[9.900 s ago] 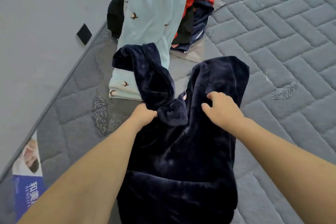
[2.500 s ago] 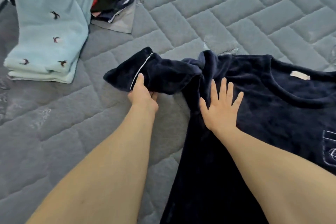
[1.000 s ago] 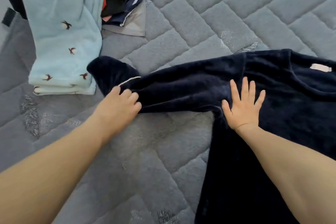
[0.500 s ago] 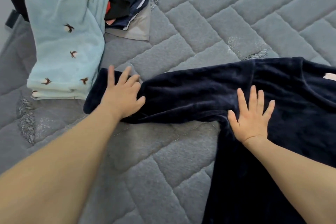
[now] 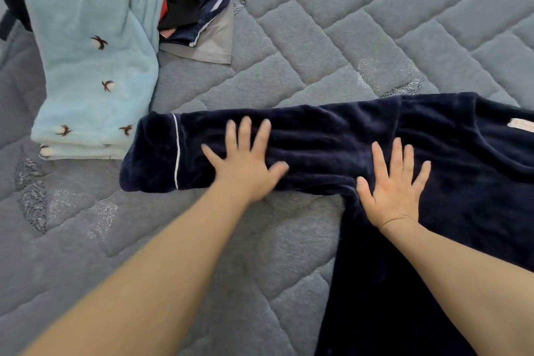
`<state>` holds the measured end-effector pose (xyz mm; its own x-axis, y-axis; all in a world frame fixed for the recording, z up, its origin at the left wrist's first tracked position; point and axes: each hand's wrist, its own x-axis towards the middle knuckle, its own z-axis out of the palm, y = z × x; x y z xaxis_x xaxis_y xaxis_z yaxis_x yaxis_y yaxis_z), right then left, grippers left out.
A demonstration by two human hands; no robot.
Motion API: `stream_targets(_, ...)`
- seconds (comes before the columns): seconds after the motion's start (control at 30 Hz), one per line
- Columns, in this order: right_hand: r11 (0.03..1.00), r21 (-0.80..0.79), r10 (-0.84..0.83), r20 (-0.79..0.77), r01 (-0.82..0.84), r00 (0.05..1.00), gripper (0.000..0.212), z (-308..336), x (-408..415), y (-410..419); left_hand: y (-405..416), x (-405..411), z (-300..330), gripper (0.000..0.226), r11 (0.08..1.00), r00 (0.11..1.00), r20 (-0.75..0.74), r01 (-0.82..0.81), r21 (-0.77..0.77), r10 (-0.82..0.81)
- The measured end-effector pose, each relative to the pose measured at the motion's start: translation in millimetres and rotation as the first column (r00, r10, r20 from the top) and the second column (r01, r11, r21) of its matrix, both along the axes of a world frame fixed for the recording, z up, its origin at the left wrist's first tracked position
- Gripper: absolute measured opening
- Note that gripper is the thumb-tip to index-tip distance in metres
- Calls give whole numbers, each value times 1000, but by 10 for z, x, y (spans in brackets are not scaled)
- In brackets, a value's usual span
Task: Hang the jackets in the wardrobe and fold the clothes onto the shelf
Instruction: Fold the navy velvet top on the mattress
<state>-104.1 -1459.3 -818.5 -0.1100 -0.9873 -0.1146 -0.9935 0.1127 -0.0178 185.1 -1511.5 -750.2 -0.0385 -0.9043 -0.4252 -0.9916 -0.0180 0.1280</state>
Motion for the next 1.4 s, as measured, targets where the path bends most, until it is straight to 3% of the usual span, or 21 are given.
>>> stream_targets(0.07,1000,3,2,-2,-2,1000,75,9,6,3,251,-82,-153,97,989,998,-60,10,149,-1)
stream_targets(0.27,1000,-1,23,14,-23,1000,74,-11,-11,-10,102,183,-162,112,976,999,-42,-9,216,18)
stream_targets(0.37,1000,-5,25,18,-25,1000,68,-5,-20,4,108,-443,-166,93,997,960,-273,-43,59,57)
stream_targets(0.43,1000,-8,23,36,-23,999,64,41,-13,15,276,-855,-213,76,998,912,-407,-41,43,55)
stream_targets(0.57,999,-34,49,209,-43,977,60,150,-117,-2,525,-748,-442,74,997,978,-193,71,-32,-76)
stream_targets(0.63,996,-73,63,331,-41,941,60,190,-316,-16,503,-644,-439,90,993,988,-118,109,47,-103)
stream_targets(0.67,996,-93,45,347,-13,937,60,208,-451,-19,447,-703,-388,101,992,987,-150,69,103,-53)
stream_targets(0.73,990,-106,-55,322,93,945,62,254,-780,-45,277,-1046,-268,103,991,943,-316,-73,115,106)
stream_targets(0.8,986,-74,-128,227,149,965,64,279,-1193,-47,176,-1505,-208,86,999,912,-409,-46,-12,37)
stream_targets(0.87,988,-29,-151,81,154,985,68,252,-1742,39,286,-1830,-260,74,986,942,-300,126,-110,-153)
stream_targets(0.93,971,21,-237,-2,237,971,73,214,-2351,203,491,-1880,-409,71,957,968,-73,225,-181,-242)
stream_targets(1.07,926,59,-371,-33,372,928,86,214,-3171,339,599,-1893,-463,77,982,995,73,80,-170,-68)
stream_targets(1.13,938,63,-339,-25,340,941,91,191,-3283,286,506,-2305,-370,80,975,999,50,18,-222,-7)
stream_targets(1.2,954,56,-291,-43,293,956,90,134,-3334,253,379,-2934,-298,75,945,987,-62,126,-300,-152)
stream_targets(1.27,969,58,-240,-14,240,971,89,98,-3429,203,250,-3533,-329,73,927,941,-125,278,-251,-316)
stream_targets(1.33,986,48,-164,22,162,986,90,97,-3619,90,23,-3963,-443,77,961,964,-109,225,-161,-244)
stream_targets(1.4,994,35,-103,50,101,993,91,98,-3776,-54,-220,-4154,-579,79,987,994,-75,70,-143,-81)
